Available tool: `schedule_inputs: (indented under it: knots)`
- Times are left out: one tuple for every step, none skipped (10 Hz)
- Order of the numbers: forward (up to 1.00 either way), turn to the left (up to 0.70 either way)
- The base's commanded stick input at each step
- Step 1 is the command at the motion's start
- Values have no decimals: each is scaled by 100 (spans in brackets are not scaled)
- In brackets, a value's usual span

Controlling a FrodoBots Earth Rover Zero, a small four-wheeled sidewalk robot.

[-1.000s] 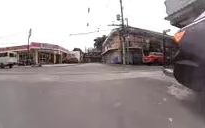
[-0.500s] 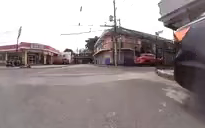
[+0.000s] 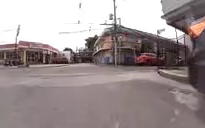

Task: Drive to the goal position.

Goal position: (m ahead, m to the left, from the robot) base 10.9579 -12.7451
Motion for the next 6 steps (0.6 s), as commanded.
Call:
schedule_inputs:
  knots:
    - [50, 5]
    - [50, 5]
    - [50, 5]
    - [50, 5]
    - [50, 5]
    - [50, 5]
